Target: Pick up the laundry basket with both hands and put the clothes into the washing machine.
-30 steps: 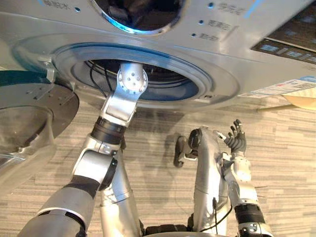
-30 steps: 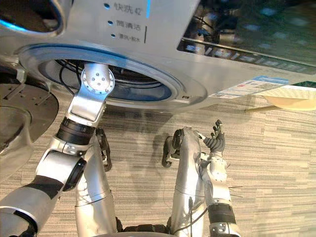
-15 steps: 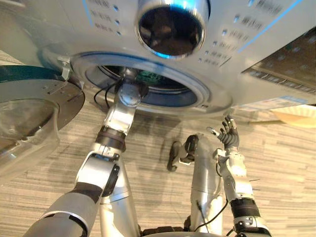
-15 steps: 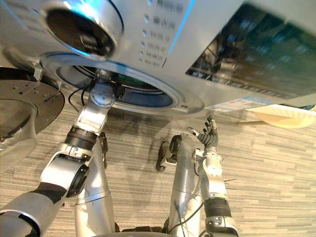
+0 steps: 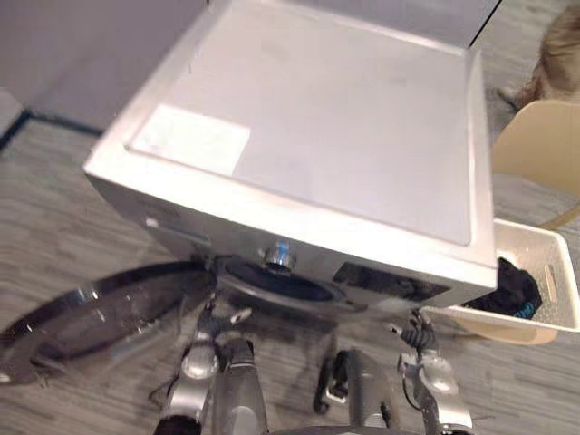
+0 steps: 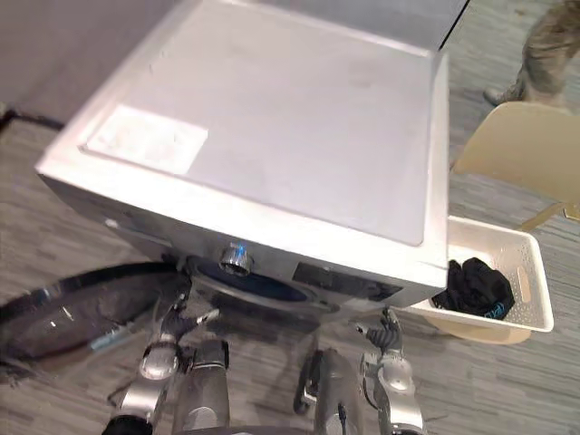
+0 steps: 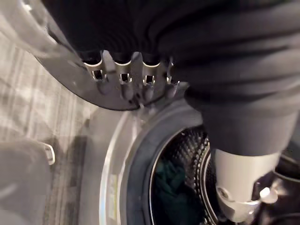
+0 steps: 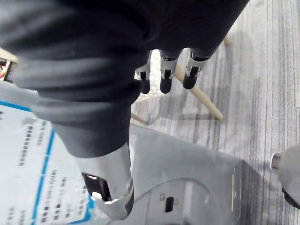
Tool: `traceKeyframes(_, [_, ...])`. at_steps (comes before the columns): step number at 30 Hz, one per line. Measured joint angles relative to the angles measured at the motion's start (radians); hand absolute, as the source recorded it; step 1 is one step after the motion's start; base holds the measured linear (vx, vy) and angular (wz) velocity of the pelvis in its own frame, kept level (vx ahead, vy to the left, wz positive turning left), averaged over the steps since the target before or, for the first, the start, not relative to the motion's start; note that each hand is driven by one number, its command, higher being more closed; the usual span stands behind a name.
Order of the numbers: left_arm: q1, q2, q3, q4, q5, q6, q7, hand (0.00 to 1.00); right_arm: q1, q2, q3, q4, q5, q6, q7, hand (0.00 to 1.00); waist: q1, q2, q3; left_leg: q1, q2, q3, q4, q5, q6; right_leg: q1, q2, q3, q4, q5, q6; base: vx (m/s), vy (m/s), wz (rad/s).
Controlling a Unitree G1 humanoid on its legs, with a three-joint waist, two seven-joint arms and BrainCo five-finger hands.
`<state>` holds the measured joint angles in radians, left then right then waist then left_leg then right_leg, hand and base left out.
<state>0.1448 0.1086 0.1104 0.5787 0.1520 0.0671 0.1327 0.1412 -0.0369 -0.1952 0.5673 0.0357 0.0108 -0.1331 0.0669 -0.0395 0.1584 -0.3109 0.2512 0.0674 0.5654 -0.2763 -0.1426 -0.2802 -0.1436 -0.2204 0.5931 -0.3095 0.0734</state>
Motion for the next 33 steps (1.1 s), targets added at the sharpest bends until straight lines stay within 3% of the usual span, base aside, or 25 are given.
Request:
traceKeyframes(4, [0.004, -0.007, 0.04, 0.2, 0.003, -0.001, -0.027, 0.0, -0.007, -0.008, -0.061, 0.156, -0.007, 0.0, 0.007, 0.0, -0.02, 0.008, -0.082, 0.148, -0.026, 0.076, -0.213, 0.078, 0.012, 0.12, 0.017, 0.031, -0.257, 0.12, 0.024, 0.12, 0.098, -0.29])
traceKeyframes(8, [-0.011, -0.004, 0.04, 0.306, 0.048, -0.001, -0.047, 0.0, -0.042, -0.037, -0.123, 0.295, -0.006, 0.004, 0.007, 0.0, -0.052, 0.025, -0.101, 0.247, -0.061, 0.142, -0.354, 0.126, 0.025, 0.212, 0.024, 0.08, -0.466, 0.236, 0.044, 0.09, 0.094, -0.39])
traceKeyframes(16, [-0.055, 0.035, 0.011, 0.341, 0.085, -0.012, -0.041, 0.0, -0.119, -0.058, -0.123, 0.378, 0.012, 0.017, 0.001, 0.0, -0.055, 0.036, -0.094, 0.334, -0.047, 0.329, -0.373, 0.113, 0.024, 0.192, 0.066, 0.285, -0.594, 0.384, 0.03, -0.02, 0.029, -0.92])
traceKeyframes(17, [-0.056, 0.034, 0.006, 0.346, 0.093, -0.013, -0.042, 0.0, -0.148, -0.061, -0.11, 0.382, 0.012, 0.018, 0.0, 0.0, -0.051, 0.04, -0.086, 0.354, -0.034, 0.392, -0.37, 0.093, 0.029, 0.176, 0.089, 0.272, -0.627, 0.444, -0.002, -0.09, -0.023, -1.99])
traceKeyframes(18, [-0.053, 0.034, 0.0, 0.355, 0.098, -0.012, -0.044, 0.0, -0.182, -0.055, -0.083, 0.376, 0.011, 0.017, -0.004, 0.0, -0.048, 0.043, -0.084, 0.371, -0.018, 0.496, -0.375, 0.084, 0.043, 0.178, 0.102, 0.163, -0.687, 0.44, -0.133, -0.1, -0.035, -2.13])
traceKeyframes(19, [-0.061, 0.029, -0.001, 0.367, 0.1, -0.011, -0.044, 0.0, -0.201, -0.058, -0.079, 0.376, 0.011, 0.018, -0.004, 0.0, -0.049, 0.05, -0.077, 0.382, 0.001, 0.546, -0.376, 0.083, 0.042, 0.177, 0.094, 0.054, -0.687, 0.403, -0.186, -0.12, -0.031, -2.39])
traceKeyframes(20, [-0.061, 0.01, -0.02, 0.37, 0.109, -0.012, -0.046, 0.0, -0.224, -0.061, -0.069, 0.376, 0.011, 0.018, -0.019, 0.0, -0.047, 0.074, -0.067, 0.421, 0.032, 0.643, -0.374, 0.091, 0.029, 0.145, 0.057, -0.219, -0.614, 0.313, -0.232, -0.08, -0.019, -1.98])
traceKeyframes(22, [-0.057, 0.012, -0.041, 0.371, 0.133, -0.011, -0.049, 0.0, -0.243, -0.06, -0.027, 0.371, 0.009, 0.018, -0.023, 0.0, -0.045, 0.081, -0.063, 0.471, 0.058, 0.788, -0.334, 0.073, 0.004, 0.106, -0.021, -0.456, -0.477, 0.267, -0.261, 0.01, -0.06, -2.46])
traceKeyframes(24, [-0.058, 0.022, -0.051, 0.371, 0.138, -0.011, -0.047, 0.0, -0.232, -0.06, 0.009, 0.371, -0.009, 0.021, -0.041, 0.0, -0.044, 0.077, -0.061, 0.519, 0.085, 0.856, -0.266, 0.052, -0.018, 0.095, -0.036, -0.509, -0.412, 0.275, -0.234, 0.07, -0.218, -2.26])
traceKeyframes(25, [-0.06, 0.032, -0.071, 0.371, 0.138, -0.012, -0.047, 0.0, -0.224, -0.06, 0.022, 0.372, -0.013, 0.021, -0.042, 0.0, -0.046, 0.063, -0.069, 0.532, 0.124, 0.857, -0.183, 0.045, -0.01, 0.078, -0.004, -0.471, -0.405, 0.259, -0.19, 0.14, -0.357, -2.35])
traceKeyframes(26, [-0.056, 0.033, -0.072, 0.378, 0.137, -0.012, -0.047, 0.0, -0.222, -0.062, 0.038, 0.38, -0.024, 0.021, -0.043, 0.0, -0.026, 0.102, -0.064, 0.527, 0.194, 0.842, -0.065, 0.047, 0.034, 0.07, 0.048, -0.442, -0.415, 0.223, -0.138, 0.17, -0.291, -2.4])
traceKeyframes(27, [-0.06, 0.023, -0.074, 0.383, 0.136, -0.013, -0.049, 0.0, -0.222, -0.069, 0.039, 0.385, -0.033, 0.025, -0.044, 0.0, -0.019, 0.129, -0.061, 0.507, 0.255, 0.802, 0.018, 0.047, 0.098, 0.062, 0.067, -0.428, -0.367, 0.204, -0.166, 0.23, -0.296, -2.21])
traceKeyframes(28, [-0.05, 0.021, -0.075, 0.367, 0.135, -0.022, -0.052, 0.0, -0.197, -0.079, 0.04, 0.397, -0.048, 0.043, -0.048, 0.0, -0.029, 0.11, -0.051, 0.408, 0.3, 0.615, 0.298, 0.091, 0.251, 0.071, 0.05, -0.3, -0.19, 0.134, -0.122, 0.25, -0.188, -1.8])
traceKeyframes(29, [-0.053, -0.01, -0.082, 0.37, 0.133, -0.023, -0.054, 0.0, -0.193, -0.102, 0.039, 0.404, -0.052, 0.049, -0.046, 0.0, -0.012, 0.15, -0.036, 0.368, 0.298, 0.489, 0.364, 0.071, 0.209, 0.072, 0.091, -0.266, -0.191, 0.138, -0.109, 0.26, -0.157, -1.98])
traceKeyframes(30, [-0.047, -0.034, -0.105, 0.367, 0.132, -0.029, -0.067, 0.0, -0.193, -0.12, 0.038, 0.405, -0.058, 0.054, -0.048, 0.0, 0.002, 0.188, -0.028, 0.305, 0.248, 0.351, 0.412, 0.026, 0.136, 0.085, 0.132, -0.232, -0.235, 0.152, -0.113, 0.26, -0.084, -2.0])
traceKeyframes(31, [-0.038, -0.051, -0.12, 0.363, 0.133, -0.031, -0.072, 0.0, -0.193, -0.131, 0.038, 0.413, -0.062, 0.058, -0.047, 0.0, 0.004, 0.197, -0.028, 0.221, 0.158, 0.227, 0.426, -0.008, 0.093, 0.087, 0.154, -0.195, -0.282, 0.184, -0.113, 0.23, -0.01, -1.93])
traceKeyframes(33, [-0.05, -0.044, -0.124, 0.351, 0.126, -0.029, -0.066, 0.0, -0.179, -0.13, 0.014, 0.43, -0.067, 0.062, -0.043, 0.0, 0.004, 0.19, -0.008, 0.135, 0.001, 0.096, 0.351, -0.019, 0.076, 0.132, 0.179, -0.125, -0.369, 0.233, -0.097, 0.23, -0.004, -1.43])
